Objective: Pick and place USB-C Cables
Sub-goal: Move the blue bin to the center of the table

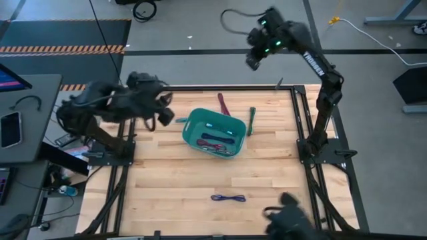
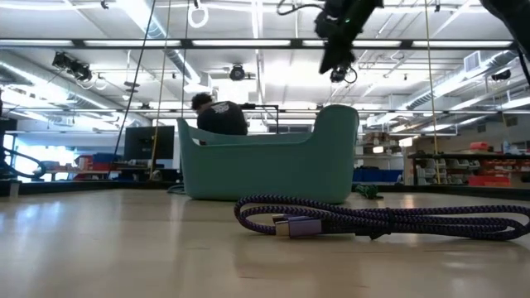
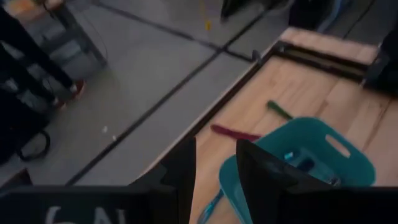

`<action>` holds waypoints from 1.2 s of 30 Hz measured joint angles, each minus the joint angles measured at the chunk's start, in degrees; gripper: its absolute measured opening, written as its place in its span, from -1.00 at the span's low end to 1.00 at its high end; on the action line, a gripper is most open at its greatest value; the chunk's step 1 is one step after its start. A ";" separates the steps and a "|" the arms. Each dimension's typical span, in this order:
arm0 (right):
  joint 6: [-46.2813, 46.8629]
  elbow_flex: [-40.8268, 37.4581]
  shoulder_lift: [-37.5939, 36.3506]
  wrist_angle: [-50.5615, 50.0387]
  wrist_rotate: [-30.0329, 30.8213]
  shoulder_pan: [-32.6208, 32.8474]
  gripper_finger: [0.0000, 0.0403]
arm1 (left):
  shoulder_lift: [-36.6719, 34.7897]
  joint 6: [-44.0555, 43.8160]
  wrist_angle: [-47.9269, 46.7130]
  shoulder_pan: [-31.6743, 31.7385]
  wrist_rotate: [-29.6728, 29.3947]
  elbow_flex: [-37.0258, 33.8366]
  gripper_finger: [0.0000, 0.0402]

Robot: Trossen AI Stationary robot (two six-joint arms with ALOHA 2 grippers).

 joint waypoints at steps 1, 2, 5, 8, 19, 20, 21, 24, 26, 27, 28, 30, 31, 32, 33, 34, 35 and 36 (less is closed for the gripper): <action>0.00 -2.25 0.03 2.46 -0.67 1.50 -0.99 | -0.49 -0.37 -0.29 -1.71 -1.43 -0.04 -0.40; 0.00 -4.60 0.03 4.92 -1.36 3.11 -0.99 | -0.90 -0.93 -0.46 -3.14 -2.50 -0.04 -0.40; 0.02 -13.04 0.07 12.35 -2.44 7.38 -0.99 | -1.72 -1.29 -1.35 -6.82 -4.21 -0.04 -0.40; 1.76 -22.06 0.17 19.29 -2.53 10.63 -0.99 | -1.86 -1.29 -1.30 -9.21 -4.71 -0.04 -0.40; 11.07 -44.83 0.19 43.76 -1.78 15.73 -1.00 | -1.86 0.16 -1.34 -11.54 -4.87 -0.04 -0.40; 11.93 -45.72 0.19 45.62 -1.78 15.71 -1.00 | -1.84 0.45 -1.34 -11.54 -4.88 -0.04 -0.40; 12.75 -46.31 0.19 46.89 -1.79 15.71 -1.00 | -1.84 0.66 -1.34 -11.54 -4.89 -0.04 -0.40; 14.61 -47.35 0.19 49.49 -3.02 16.13 -1.00 | -1.84 0.76 -1.33 -11.54 -4.89 -0.04 -0.40; 15.38 -47.67 0.19 50.57 -4.02 16.73 -1.00 | -1.84 0.76 -1.34 -11.54 -4.89 -0.04 -0.40; 15.43 -47.70 0.19 50.83 -4.39 17.08 -1.00 | -1.84 0.77 -1.34 -11.54 -4.89 -0.04 -0.40; 15.44 -47.74 0.19 51.20 -4.69 17.49 -1.00 | -1.84 0.78 -1.34 -11.54 -4.89 -0.04 -0.40; 15.47 -47.74 0.19 52.11 -4.78 18.45 -1.00 | -1.84 0.79 -1.34 -11.53 -4.89 -0.04 -0.40; 15.47 -47.74 0.19 52.45 -4.78 18.97 -1.00 | -1.84 0.82 -1.34 -11.52 -4.89 -0.04 -0.40; 15.47 -47.74 0.19 52.76 -4.80 19.55 -1.00 | -1.82 0.93 -1.34 -11.52 -4.89 -0.04 -0.40; 15.47 -47.74 0.19 52.96 -4.82 20.09 -1.00 | -1.82 1.00 -1.34 -11.52 -4.89 -0.04 -0.40; 15.49 -47.74 0.19 53.09 -4.82 20.63 -1.00 | -1.82 1.00 -1.33 -11.52 -4.89 -0.04 -0.40; 15.47 -47.74 0.19 53.15 -4.81 21.17 -1.00 | -1.82 1.00 -1.34 -11.52 -4.89 -0.04 -0.40; 15.42 -47.74 0.19 53.11 -4.77 21.66 -1.00 | -1.82 1.00 -1.34 -11.52 -4.89 -0.04 -0.40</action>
